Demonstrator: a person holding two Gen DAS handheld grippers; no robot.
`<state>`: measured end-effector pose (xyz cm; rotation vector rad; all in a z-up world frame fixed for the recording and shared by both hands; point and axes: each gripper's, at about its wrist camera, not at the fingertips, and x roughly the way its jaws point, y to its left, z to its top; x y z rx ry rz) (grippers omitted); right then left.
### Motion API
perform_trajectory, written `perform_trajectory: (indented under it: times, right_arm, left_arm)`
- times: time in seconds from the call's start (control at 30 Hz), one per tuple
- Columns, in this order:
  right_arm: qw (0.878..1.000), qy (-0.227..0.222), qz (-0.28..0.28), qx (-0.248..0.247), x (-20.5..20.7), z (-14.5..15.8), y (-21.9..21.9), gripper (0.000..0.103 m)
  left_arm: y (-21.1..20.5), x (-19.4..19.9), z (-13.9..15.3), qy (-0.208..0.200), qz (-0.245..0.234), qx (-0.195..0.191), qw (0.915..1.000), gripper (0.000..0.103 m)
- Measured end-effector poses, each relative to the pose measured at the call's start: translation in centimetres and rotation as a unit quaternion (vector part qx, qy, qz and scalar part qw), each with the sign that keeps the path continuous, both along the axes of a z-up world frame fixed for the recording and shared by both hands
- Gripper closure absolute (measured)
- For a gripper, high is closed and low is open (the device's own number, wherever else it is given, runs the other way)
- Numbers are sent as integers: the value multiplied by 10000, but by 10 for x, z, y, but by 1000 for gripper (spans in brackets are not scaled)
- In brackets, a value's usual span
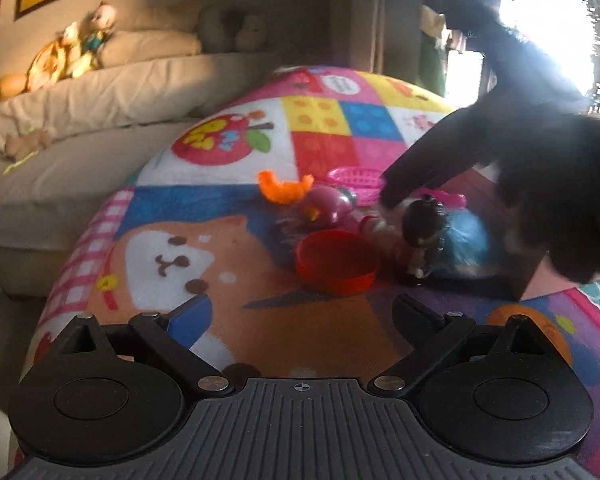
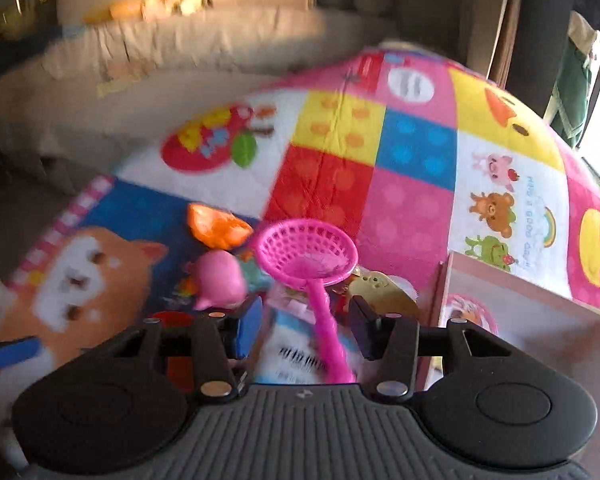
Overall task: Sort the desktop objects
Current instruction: 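Place glitter container in pink box with left tool while right tool drops battery case, then grasp the doll with the left tool while the right tool grasps the blue wipes pack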
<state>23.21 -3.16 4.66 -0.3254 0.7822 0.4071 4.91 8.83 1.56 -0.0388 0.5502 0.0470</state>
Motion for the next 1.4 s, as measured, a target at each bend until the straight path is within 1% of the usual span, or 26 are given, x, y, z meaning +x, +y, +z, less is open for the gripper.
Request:
perform_trajectory:
  times: [0.03,0.07,0.1,0.13,0.2,0.33,0.4,0.5,0.53,0.63,0.67,0.73,0.8,0.87,0.9,0.93,1.03,1.13,1.2,1.27,1.3,1.37,1.4]
  right_arm:
    - [9998,105,-72,-127,7,-7,4,55]
    - [9993,324,-112,-133,13,-14,5,55]
    - [9986,504,-163,-75,16,-18,4,55]
    - [9980,588,-210,-9,17,-20,1,55]
    - [9961,828,-191,237,10,-18,-7,55]
    - [9855,1464,229,829,-28,-11,-28,57]
    - [9825,1523,475,966,-54,-8,-39,59]
    - [9866,1122,807,869,-100,-2,-56,59]
    - [9878,960,926,805,-116,-2,-64,57]
    - [9904,674,1052,592,-147,-3,-82,45]
    - [9915,589,1041,505,-155,-4,-89,41]
    - [9947,324,930,291,-171,-9,-104,36]
    - [9973,-123,719,-97,-183,-13,-116,35]
    - [9956,-632,451,-522,-192,-17,-125,31]
    - [9946,-780,321,-597,-194,-18,-131,30]
    - [9955,-779,196,-493,-194,-17,-139,27]
    - [9984,-546,-86,135,-191,-12,-162,19]
    - [9965,-580,-391,455,-190,-11,-175,15]
    - [9951,-576,-527,605,-190,-11,-183,13]
    - [9940,-549,-609,720,-192,-13,-187,7]
    - [9936,-551,-638,749,-195,-14,-189,5]
    - [9932,-565,-649,783,-198,-15,-192,4]
    - [9931,-569,-633,805,-200,-15,-193,4]
  left_arm:
    - [-1,-1,0,-12,-27,0,10000,3]
    - [-1,-1,0,10,-64,-13,10000,3]
    - [-1,-1,0,75,-141,-52,9999,3]
    - [-1,-2,-1,134,-251,-96,9995,3]
    - [-3,-6,-1,202,-483,-150,9985,3]
    - [-9,-13,-3,288,-775,-133,9965,2]
    - [-12,-17,-4,315,-822,-74,9961,2]
    - [-15,-18,-5,394,-789,18,9961,2]
    - [-15,-17,-5,421,-761,51,9962,1]
    - [-19,-17,-5,503,-701,158,9961,1]
    - [-20,-17,-5,519,-714,186,9959,1]
    - [-22,-19,-5,571,-792,208,9950,2]
    - [-25,-22,-6,646,-919,214,9934,1]
    - [-28,-25,-7,723,-1039,202,9918,1]
    - [-29,-27,-7,758,-1086,193,9910,1]
    - [-31,-29,-8,799,-1125,177,9903,1]
    - [-38,-35,-8,942,-1231,92,9879,1]
    - [-45,-41,-6,998,-1310,93,9863,1]
    - [-48,-44,-5,1000,-1358,82,9856,1]
    - [-51,-47,-3,990,-1432,61,9847,1]
    - [-53,-48,-2,975,-1478,50,9842,1]
    - [-55,-51,-1,908,-1583,29,9832,1]
    - [-56,-52,-1,854,-1552,38,9842,1]
